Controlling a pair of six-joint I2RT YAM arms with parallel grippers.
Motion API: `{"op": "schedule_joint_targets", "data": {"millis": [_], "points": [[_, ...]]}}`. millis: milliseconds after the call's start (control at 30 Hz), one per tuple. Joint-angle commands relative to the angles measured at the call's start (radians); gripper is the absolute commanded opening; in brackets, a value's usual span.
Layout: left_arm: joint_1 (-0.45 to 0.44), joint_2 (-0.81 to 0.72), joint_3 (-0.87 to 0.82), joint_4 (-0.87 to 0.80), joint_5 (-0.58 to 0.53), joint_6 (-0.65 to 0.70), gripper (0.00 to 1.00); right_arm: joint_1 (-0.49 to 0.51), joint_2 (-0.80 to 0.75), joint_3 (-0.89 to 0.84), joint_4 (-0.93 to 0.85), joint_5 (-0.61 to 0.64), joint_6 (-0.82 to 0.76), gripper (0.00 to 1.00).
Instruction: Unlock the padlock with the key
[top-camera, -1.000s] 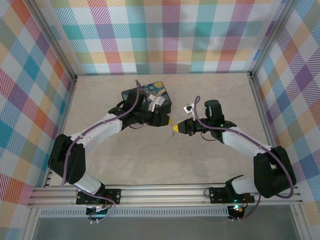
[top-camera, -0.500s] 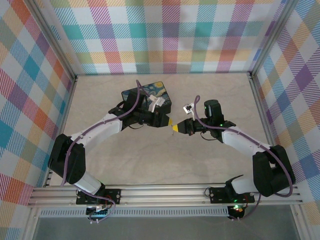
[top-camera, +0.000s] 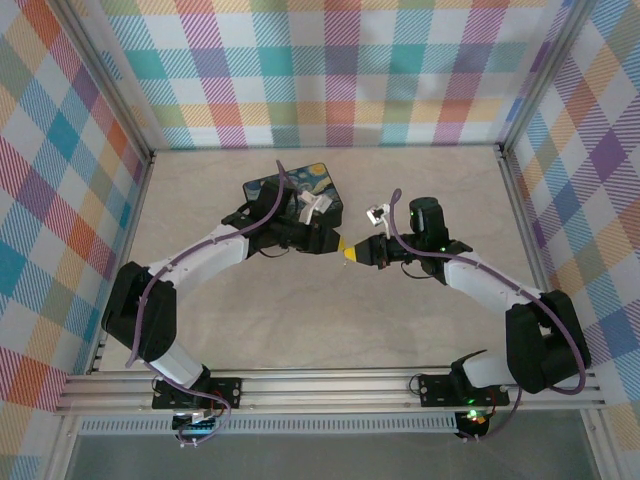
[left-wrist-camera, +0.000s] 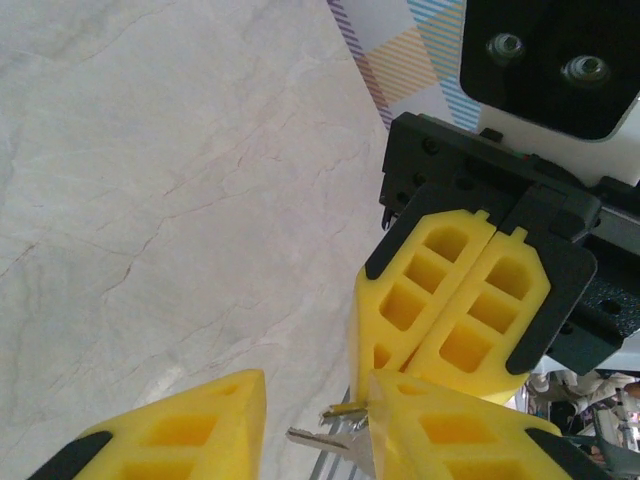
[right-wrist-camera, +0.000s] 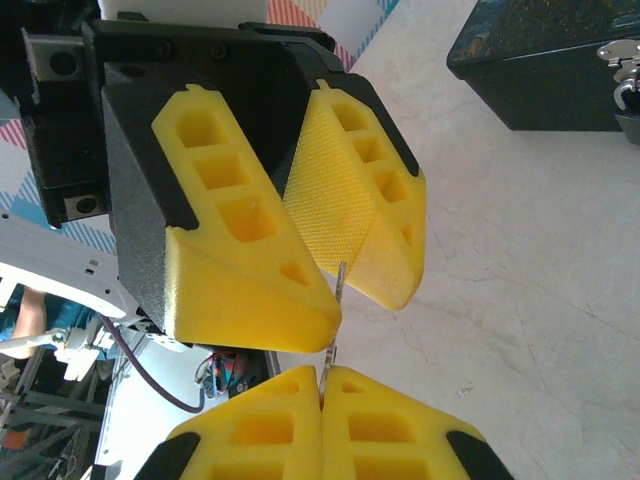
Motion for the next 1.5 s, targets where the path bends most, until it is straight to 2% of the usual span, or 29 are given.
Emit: {"op": "schedule_joint_targets", "data": {"millis": [0,233,333,433,567,633,700,767,833,900,1000,1133,1233,1467], "points": [[0.005,-0.01,0.012,0.039,0.036,-0.006,0.3,0.0,0.014,0.024,0.048,-0.04,0.011,0.0],[0.005,-0.011,0.002,0.049,0.048,-0.008,0.26,-0.001,0.041,0.031,0.074,-0.061,0.029,0.0],[0.005,-0.011,-0.001,0.055,0.051,-0.009,0.2,-0.002,0.043,0.03,0.076,-0.06,0.031,0.0],[0.005,-0.009,-0.004,0.059,0.058,-0.011,0.1,-0.002,0.043,0.029,0.076,-0.056,0.033,0.0],[0.005,-0.008,-0.007,0.061,0.06,-0.011,0.06,-0.002,0.047,0.026,0.081,-0.054,0.038,0.0],[0.005,-0.011,-0.009,0.064,0.061,-0.011,0.0,-0.002,0.055,0.029,0.082,-0.051,0.043,0.0],[0.005,-0.01,-0.009,0.065,0.045,-0.02,0.0,-0.003,0.06,0.032,0.082,-0.05,0.045,0.0],[0.005,-0.009,-0.007,0.06,0.008,-0.034,0.0,-0.008,0.058,0.031,0.082,-0.048,0.047,0.07],[0.008,-0.004,-0.005,0.065,-0.022,-0.054,0.0,-0.018,0.048,0.023,0.082,-0.039,0.055,0.24],[0.009,0.001,-0.002,0.078,-0.049,-0.078,0.0,-0.033,0.033,0.002,0.1,-0.022,0.084,0.35],[0.01,0.001,-0.009,0.123,-0.076,-0.117,0.0,-0.039,0.017,-0.036,0.179,0.027,0.182,0.43],[0.011,0.005,-0.021,0.189,-0.113,-0.172,0.0,-0.038,0.014,-0.108,0.354,0.138,0.408,0.45],[0.011,0.016,-0.032,0.251,-0.116,-0.214,0.0,-0.028,0.012,-0.171,0.498,0.192,0.529,0.44],[0.011,0.038,-0.036,0.291,-0.113,-0.239,0.0,-0.01,-0.05,-0.21,0.546,0.307,0.591,0.41]]}}
